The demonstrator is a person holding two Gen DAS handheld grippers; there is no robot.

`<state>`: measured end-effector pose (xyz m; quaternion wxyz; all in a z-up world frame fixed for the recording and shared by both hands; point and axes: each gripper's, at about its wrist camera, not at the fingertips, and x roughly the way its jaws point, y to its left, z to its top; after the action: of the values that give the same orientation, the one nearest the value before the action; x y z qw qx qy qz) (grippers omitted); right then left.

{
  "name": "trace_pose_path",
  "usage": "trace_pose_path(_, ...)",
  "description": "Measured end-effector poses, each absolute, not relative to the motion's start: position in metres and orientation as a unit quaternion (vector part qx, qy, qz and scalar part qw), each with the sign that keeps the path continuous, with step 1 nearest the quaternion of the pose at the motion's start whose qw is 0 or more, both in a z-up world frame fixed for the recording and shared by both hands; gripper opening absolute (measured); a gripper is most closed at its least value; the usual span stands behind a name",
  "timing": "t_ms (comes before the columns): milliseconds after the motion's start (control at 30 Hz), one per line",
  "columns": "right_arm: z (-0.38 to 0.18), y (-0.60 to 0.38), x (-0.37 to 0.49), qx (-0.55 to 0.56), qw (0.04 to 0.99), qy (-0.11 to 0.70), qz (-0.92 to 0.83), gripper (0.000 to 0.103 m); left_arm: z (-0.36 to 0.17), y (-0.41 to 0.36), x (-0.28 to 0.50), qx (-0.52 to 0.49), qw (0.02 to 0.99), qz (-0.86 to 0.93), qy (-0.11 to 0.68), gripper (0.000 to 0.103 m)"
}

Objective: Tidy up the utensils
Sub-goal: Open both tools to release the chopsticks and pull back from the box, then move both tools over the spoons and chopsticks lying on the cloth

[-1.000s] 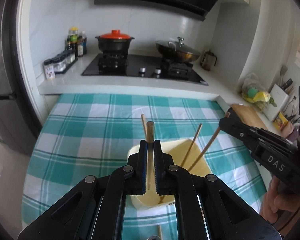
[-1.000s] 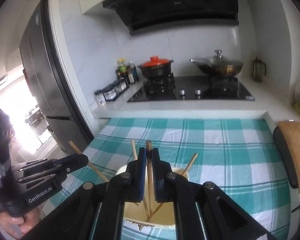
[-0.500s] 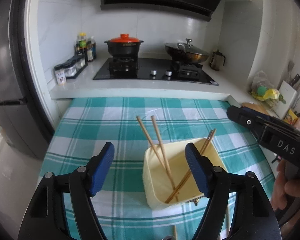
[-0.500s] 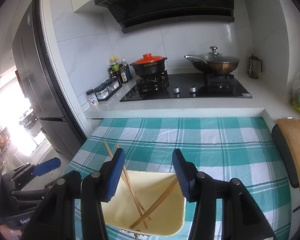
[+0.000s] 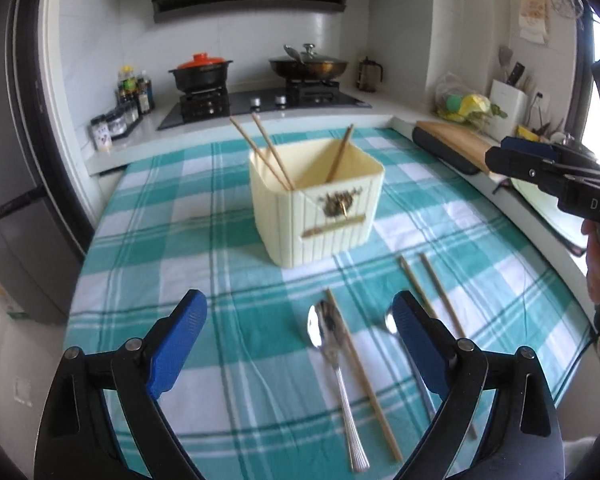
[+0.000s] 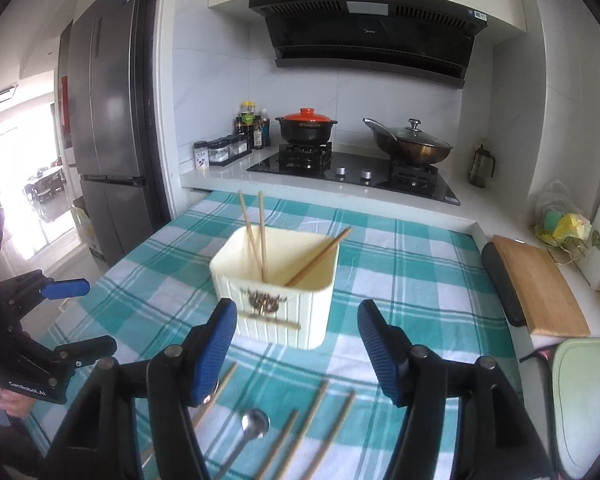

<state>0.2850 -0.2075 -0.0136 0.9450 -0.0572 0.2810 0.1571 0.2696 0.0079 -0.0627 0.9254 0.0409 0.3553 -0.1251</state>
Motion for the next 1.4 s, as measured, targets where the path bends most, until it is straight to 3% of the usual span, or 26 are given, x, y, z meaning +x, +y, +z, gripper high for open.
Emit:
trace_pose_path(67,-0.027,-0.21,0.268,-0.062,0.941,0.293,0.159,0.067,-0.074,0.0,0.249,0.051,0.924,-0.115,0.361,0.095)
trace_pose_path(133,-0.039,-0.216,0.252,-0.058,0.939,0.299,0.158,0.071,-0.081,-0.005,0.233,0.05,0.925,-0.109,0.361,0.103)
trace_pose_path(233,-0.052,-0.229,0.228,-0.029,0.942,0.299,0.15,0.079,-0.087,-0.011,0.212,0.049,0.929,-0.11,0.351,0.102)
trace_pose_path(500,-0.082,-0.253,0.175,0.008,0.958,0.277,0.07,0.079,-0.085,-0.003,0.184,-0.04,0.931,-0.123,0.341,0.102)
trace_pose_path(1400,-0.126,-0.238,0.153,-0.014,0.948,0.316,0.038,0.079,-0.109,-0.004,0.163,-0.004,0.939,-0.047,0.342,0.102)
